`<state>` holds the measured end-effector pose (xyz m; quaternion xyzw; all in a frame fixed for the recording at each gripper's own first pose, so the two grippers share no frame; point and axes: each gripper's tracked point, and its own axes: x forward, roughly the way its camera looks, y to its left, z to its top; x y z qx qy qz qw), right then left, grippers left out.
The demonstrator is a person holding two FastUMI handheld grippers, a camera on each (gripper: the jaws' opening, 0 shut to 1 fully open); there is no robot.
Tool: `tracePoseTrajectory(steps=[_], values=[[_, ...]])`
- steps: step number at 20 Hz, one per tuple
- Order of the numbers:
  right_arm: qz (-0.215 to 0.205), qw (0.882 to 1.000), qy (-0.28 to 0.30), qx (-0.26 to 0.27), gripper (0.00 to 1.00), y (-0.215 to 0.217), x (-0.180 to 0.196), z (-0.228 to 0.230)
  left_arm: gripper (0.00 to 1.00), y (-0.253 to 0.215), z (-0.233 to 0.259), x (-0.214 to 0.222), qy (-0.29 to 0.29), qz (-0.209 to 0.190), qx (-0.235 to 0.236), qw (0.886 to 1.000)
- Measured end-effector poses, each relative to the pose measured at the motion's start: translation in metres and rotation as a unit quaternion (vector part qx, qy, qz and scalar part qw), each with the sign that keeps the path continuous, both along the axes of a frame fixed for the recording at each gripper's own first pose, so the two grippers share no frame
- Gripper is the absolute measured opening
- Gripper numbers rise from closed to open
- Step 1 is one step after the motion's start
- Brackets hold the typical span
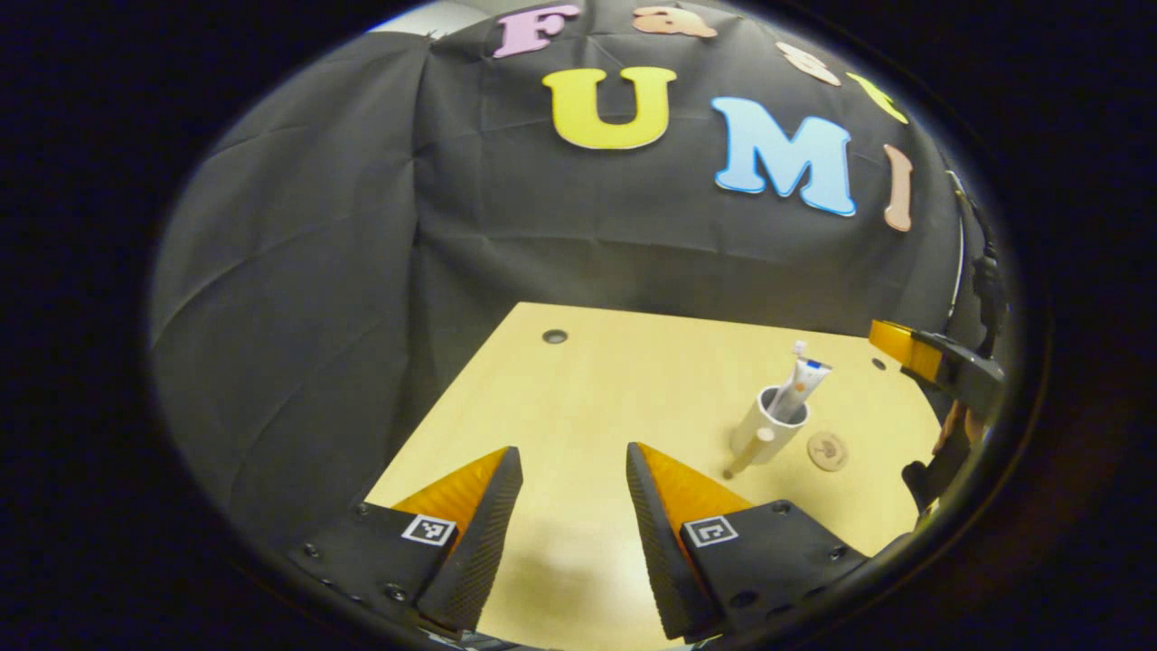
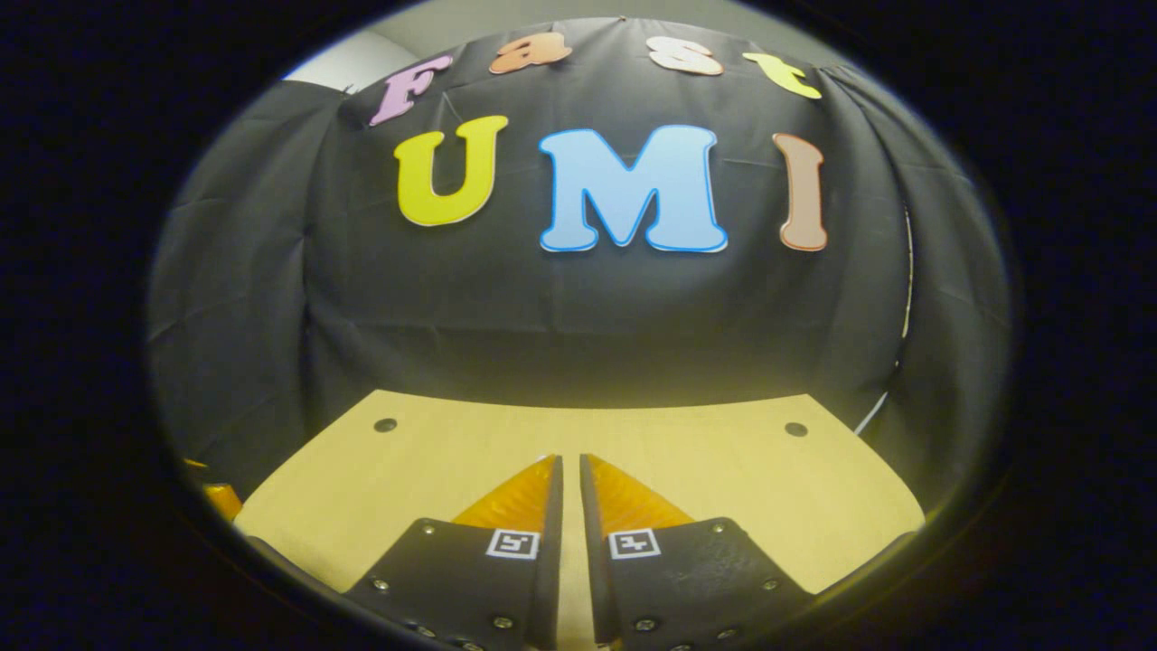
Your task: Put the toothbrush and toothpaste on the desktop into the cup, then pick up the cup and place it on the coaster on the desktop.
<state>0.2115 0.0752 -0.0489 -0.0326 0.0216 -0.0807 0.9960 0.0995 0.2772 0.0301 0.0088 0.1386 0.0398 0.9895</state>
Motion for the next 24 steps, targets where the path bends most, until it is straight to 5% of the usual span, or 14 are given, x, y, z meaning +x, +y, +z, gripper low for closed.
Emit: tracePoseTrajectory(steps=[10,15,18,20,24], values=[[-0.074,0.997,0.029,0.019,0.14,-0.1,-0.055,-0.021,0.77,-0.12,-0.01,0.065,0.053,-0.169,0.023,0.984],[-0.108,0.992,0.047,0.042,0.14,-0.136,-0.079,-0.039,0.77,-0.159,-0.05,0.089,0.138,-0.256,0.063,0.955],[-0.129,0.988,0.063,0.059,0.14,-0.151,-0.097,-0.055,0.77,-0.176,-0.075,0.097,0.206,-0.307,0.083,0.926],[-0.143,0.985,0.072,0.065,0.14,-0.16,-0.108,-0.066,0.7,-0.175,-0.093,0.107,0.246,-0.321,0.113,0.908],[-0.162,0.979,0.096,0.082,0.14,-0.175,-0.128,-0.087,0.77,-0.168,-0.123,0.13,0.307,-0.316,0.176,0.88]])
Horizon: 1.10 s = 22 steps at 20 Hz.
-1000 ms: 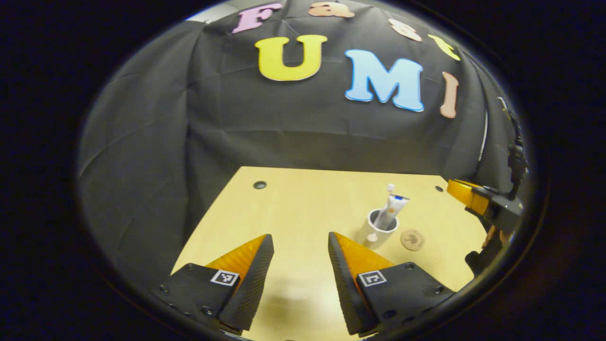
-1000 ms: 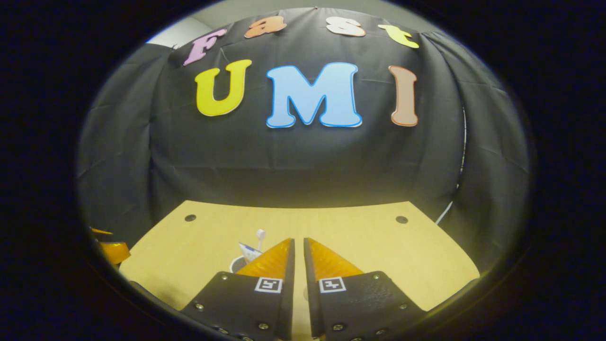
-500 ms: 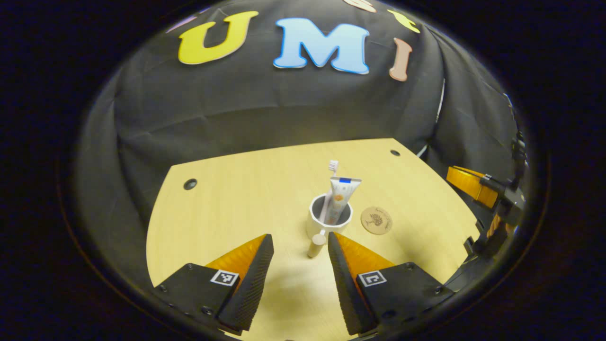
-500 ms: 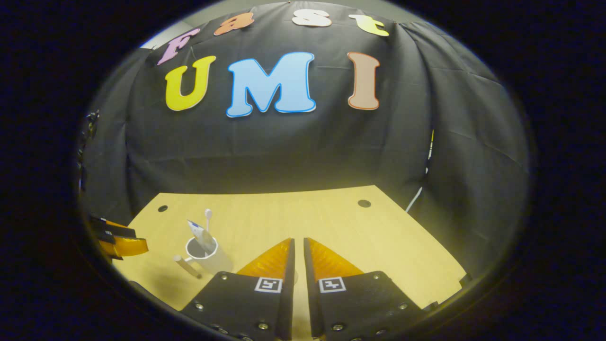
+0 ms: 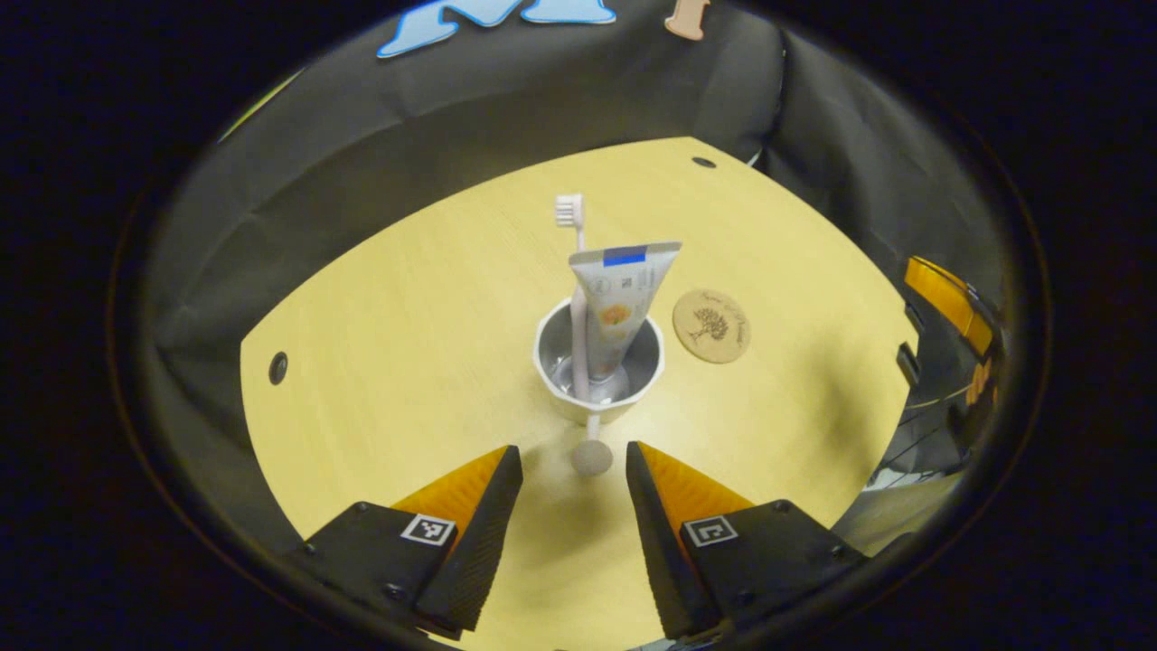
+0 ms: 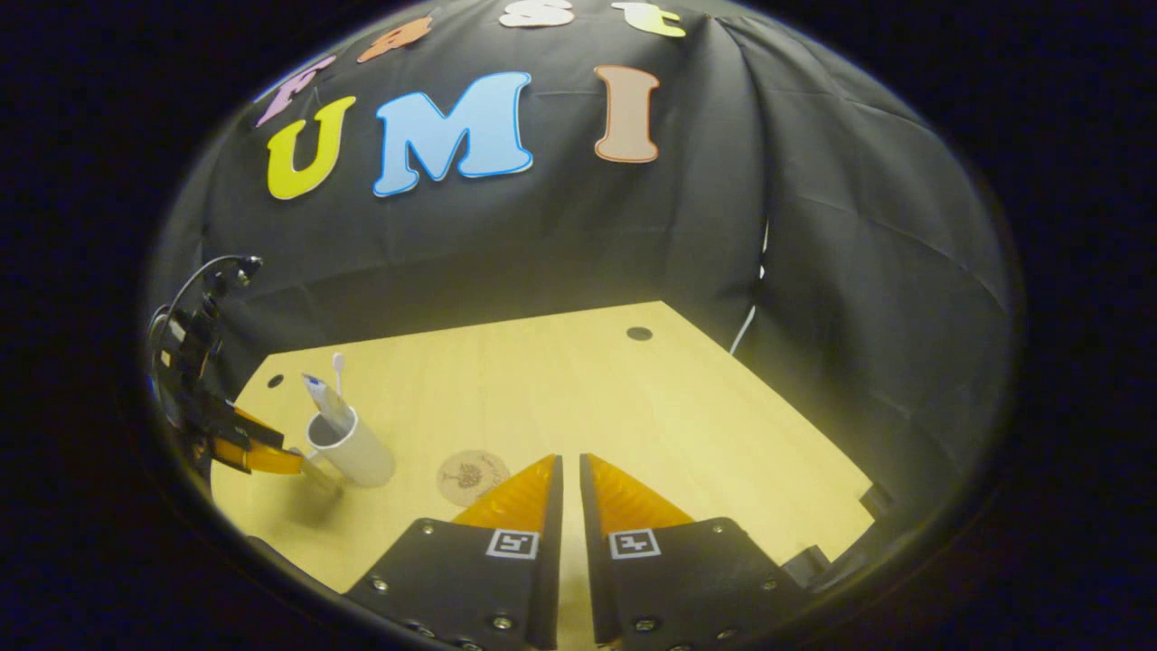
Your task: Put the toothbrush and toothpaste on the desktop into the cup, then pick up the cup and place it on the coaster on the desktop.
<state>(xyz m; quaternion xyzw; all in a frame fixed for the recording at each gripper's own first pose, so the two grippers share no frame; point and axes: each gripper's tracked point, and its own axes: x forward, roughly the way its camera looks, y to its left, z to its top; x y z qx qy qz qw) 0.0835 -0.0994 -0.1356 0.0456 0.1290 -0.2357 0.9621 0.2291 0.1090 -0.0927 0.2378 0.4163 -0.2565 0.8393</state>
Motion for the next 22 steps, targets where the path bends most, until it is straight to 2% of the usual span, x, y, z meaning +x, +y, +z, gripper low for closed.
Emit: tracePoseTrajectory(steps=[3,7,8,10,11,13,14,15,16,19,22], values=[[-0.018,1.0,0.019,0.009,0.14,-0.012,-0.013,-0.016,0.78,0.011,-0.01,0.0,0.027,-0.005,0.059,0.998],[-0.037,0.999,0.031,0.022,0.14,-0.027,-0.024,-0.027,0.78,0.012,-0.02,0.009,0.056,-0.011,0.112,0.992],[-0.042,0.998,0.032,0.024,0.14,-0.03,-0.027,-0.028,0.84,0.011,-0.023,0.012,0.06,-0.011,0.118,0.991],[-0.052,0.997,0.037,0.031,0.14,-0.04,-0.034,-0.033,0.72,0.008,-0.033,0.017,0.07,-0.013,0.127,0.989],[-0.057,0.997,0.041,0.035,0.14,-0.047,-0.035,-0.039,0.76,0.005,-0.038,0.019,0.074,-0.011,0.131,0.989],[-0.062,0.996,0.051,0.045,0.14,-0.055,-0.039,-0.047,0.68,-0.002,-0.053,0.03,0.072,-0.006,0.131,0.989],[-0.066,0.995,0.055,0.05,0.14,-0.058,-0.041,-0.05,0.56,-0.003,-0.05,0.029,0.072,-0.005,0.123,0.99],[-0.069,0.994,0.059,0.053,0.14,-0.063,-0.043,-0.053,0.52,-0.007,-0.058,0.031,0.073,-0.005,0.119,0.99],[-0.072,0.994,0.063,0.056,0.14,-0.067,-0.045,-0.055,0.37,-0.009,-0.062,0.034,0.073,-0.005,0.119,0.99],[-0.073,0.993,0.072,0.064,0.14,-0.075,-0.046,-0.06,0.36,-0.01,-0.06,0.033,0.07,0.005,0.11,0.991],[-0.067,0.993,0.074,0.062,0.14,-0.079,-0.043,-0.059,0.36,-0.017,-0.058,0.031,0.064,0.015,0.083,0.994]])
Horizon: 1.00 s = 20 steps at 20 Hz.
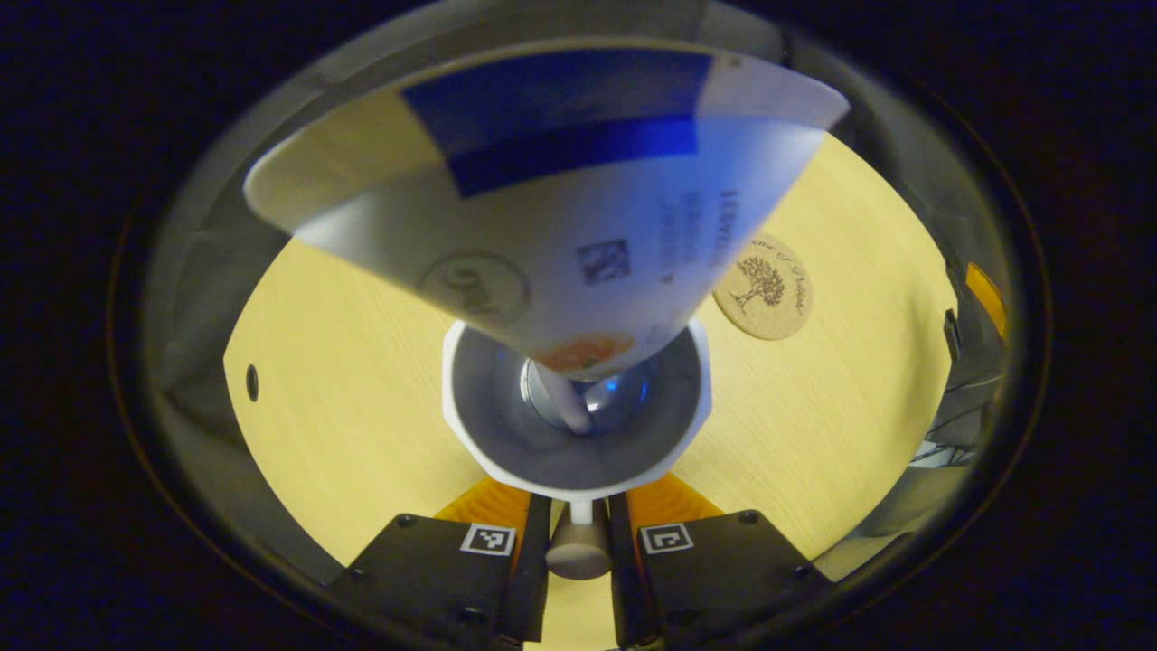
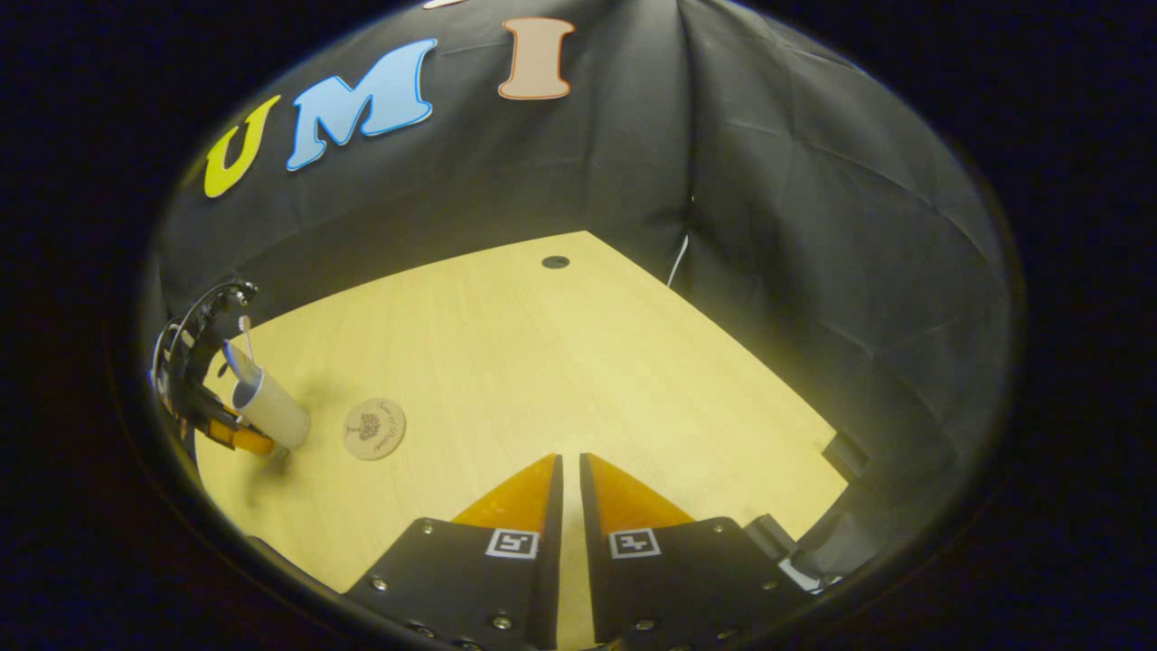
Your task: Put the toothbrush and toothpaste on the desktop into the cup, then pick up the cup and place it on the coaster on the desktop.
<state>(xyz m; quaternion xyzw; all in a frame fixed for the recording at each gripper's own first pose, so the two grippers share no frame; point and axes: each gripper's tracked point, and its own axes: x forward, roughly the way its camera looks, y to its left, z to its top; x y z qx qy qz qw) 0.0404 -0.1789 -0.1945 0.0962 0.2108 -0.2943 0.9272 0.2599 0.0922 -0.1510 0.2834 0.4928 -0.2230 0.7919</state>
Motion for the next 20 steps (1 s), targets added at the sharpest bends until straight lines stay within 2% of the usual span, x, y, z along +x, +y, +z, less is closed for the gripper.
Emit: tracePoseTrajectory(steps=[3,6,20], values=[[0.01,1.0,0.004,-0.001,0.14,0.001,0.003,0.0,0.36,-0.008,-0.001,-0.007,0.004,0.009,-0.019,1.0],[0.017,1.0,0.007,-0.002,0.14,0.001,0.003,-0.001,0.36,-0.021,0.003,-0.011,0.0,0.002,-0.028,1.0],[-0.017,1.0,0.002,0.023,0.14,-0.029,-0.028,-0.012,0.35,-0.115,0.0,-0.03,-0.008,-0.106,0.016,0.994]])
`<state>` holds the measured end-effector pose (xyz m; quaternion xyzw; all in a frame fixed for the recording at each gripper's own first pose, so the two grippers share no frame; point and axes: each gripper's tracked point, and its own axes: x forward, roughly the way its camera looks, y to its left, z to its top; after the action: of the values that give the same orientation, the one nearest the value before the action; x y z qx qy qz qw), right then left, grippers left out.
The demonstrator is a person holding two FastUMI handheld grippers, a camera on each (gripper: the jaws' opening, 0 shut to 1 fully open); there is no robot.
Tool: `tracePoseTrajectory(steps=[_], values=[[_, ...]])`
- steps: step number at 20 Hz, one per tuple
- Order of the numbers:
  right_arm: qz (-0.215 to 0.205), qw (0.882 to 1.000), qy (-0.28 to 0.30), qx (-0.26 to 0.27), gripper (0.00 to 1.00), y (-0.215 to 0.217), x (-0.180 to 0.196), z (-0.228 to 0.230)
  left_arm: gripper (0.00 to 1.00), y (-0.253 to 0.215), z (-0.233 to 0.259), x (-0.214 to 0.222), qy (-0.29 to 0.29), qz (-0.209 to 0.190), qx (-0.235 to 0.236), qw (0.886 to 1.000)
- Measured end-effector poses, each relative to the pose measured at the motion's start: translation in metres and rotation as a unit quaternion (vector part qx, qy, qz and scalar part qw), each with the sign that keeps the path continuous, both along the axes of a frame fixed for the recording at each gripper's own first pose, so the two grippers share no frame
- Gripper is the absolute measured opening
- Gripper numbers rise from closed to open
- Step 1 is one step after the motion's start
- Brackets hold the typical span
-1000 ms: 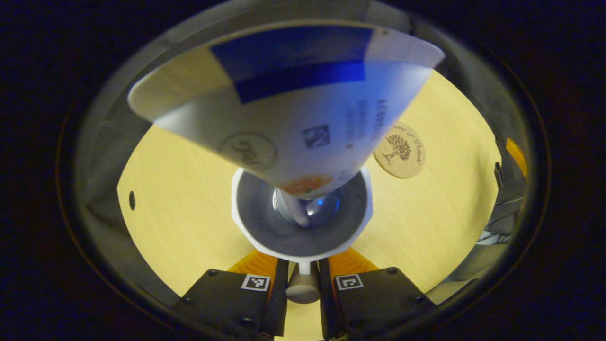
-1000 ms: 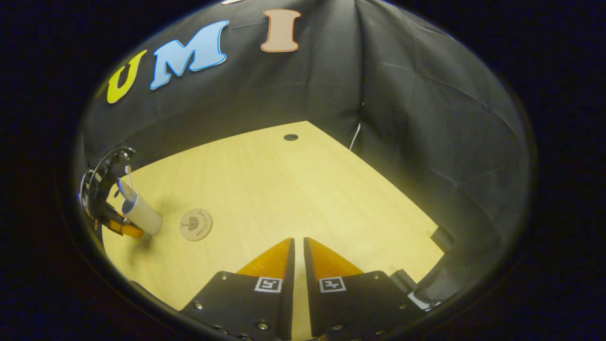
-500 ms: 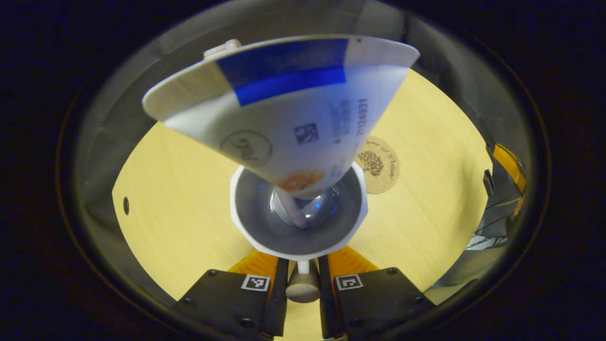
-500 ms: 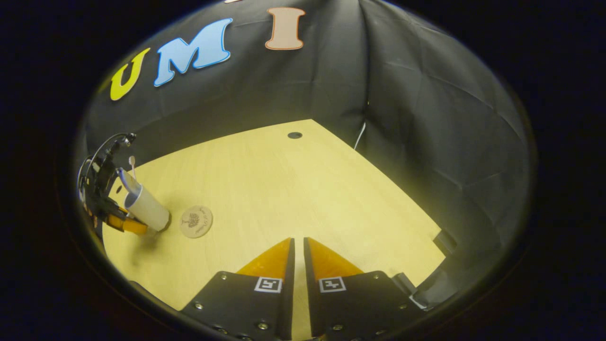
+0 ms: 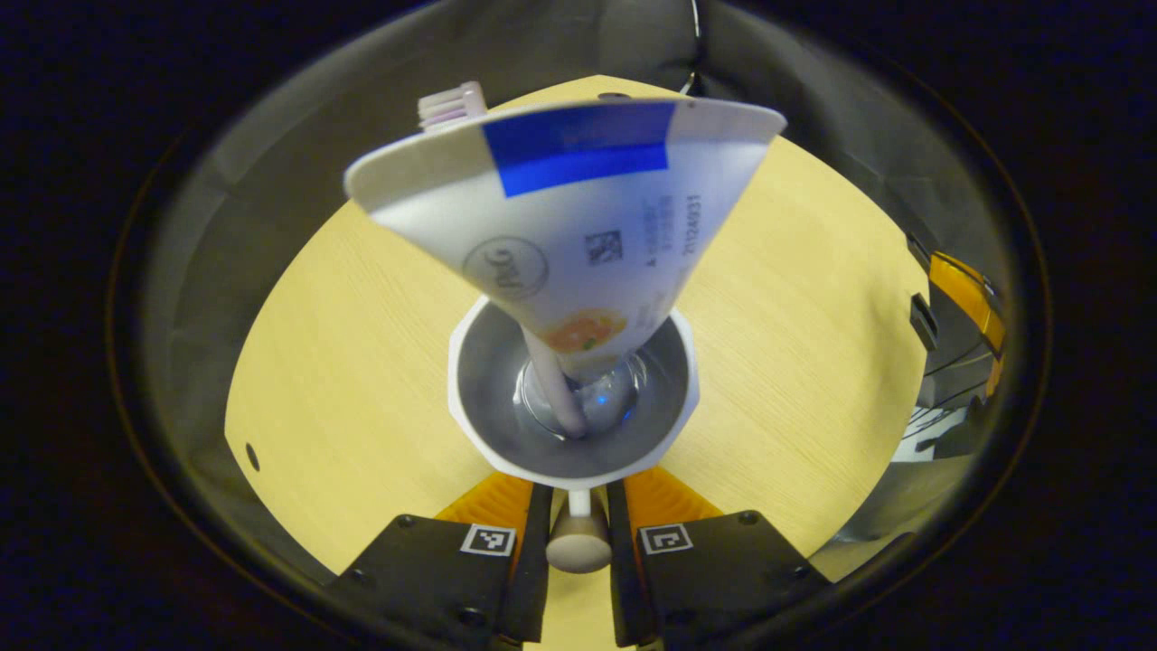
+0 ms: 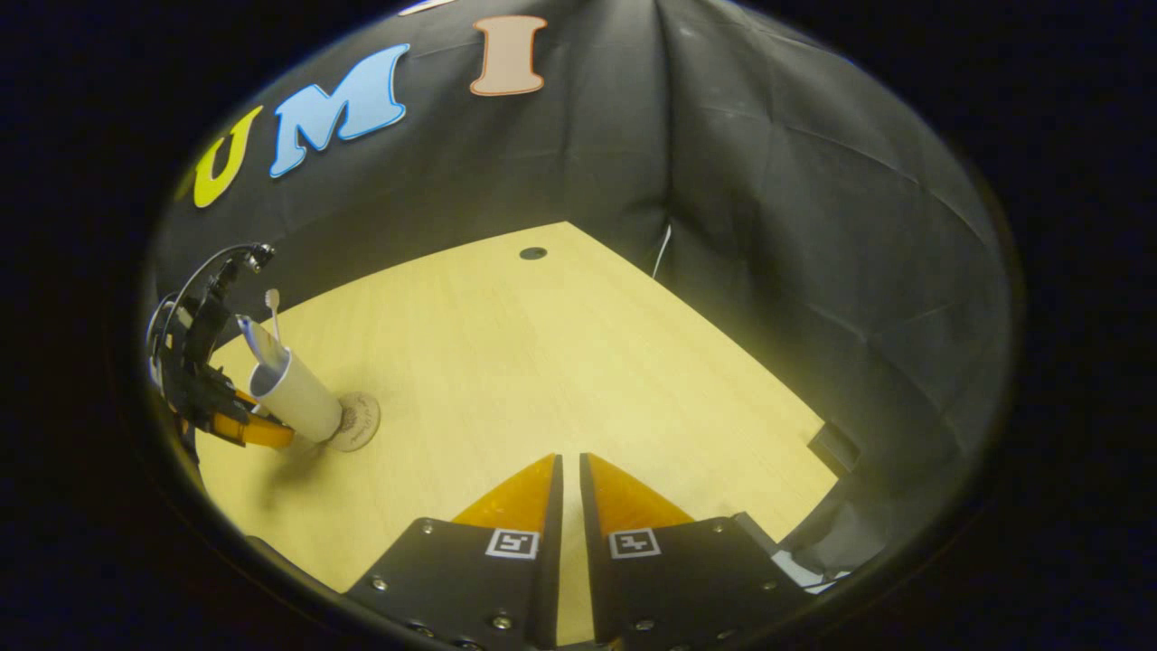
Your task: Put the toothbrush and toothpaste on the desktop into the cup, then pick up the cup and place it on the coaster on the desktop.
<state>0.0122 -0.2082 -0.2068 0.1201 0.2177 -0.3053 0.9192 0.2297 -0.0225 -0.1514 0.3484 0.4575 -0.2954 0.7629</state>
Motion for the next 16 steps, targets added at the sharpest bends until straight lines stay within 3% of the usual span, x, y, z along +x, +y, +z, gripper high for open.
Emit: tracePoseTrajectory(steps=[7,16], values=[[-0.011,1.0,0.0,0.016,0.14,-0.012,-0.01,-0.01,0.35,-0.034,0.002,0.001,-0.016,-0.034,0.022,0.999],[-0.004,1.0,0.003,0.021,0.14,-0.02,-0.011,-0.014,0.36,-0.049,0.006,0.004,-0.024,-0.021,0.004,0.999]])
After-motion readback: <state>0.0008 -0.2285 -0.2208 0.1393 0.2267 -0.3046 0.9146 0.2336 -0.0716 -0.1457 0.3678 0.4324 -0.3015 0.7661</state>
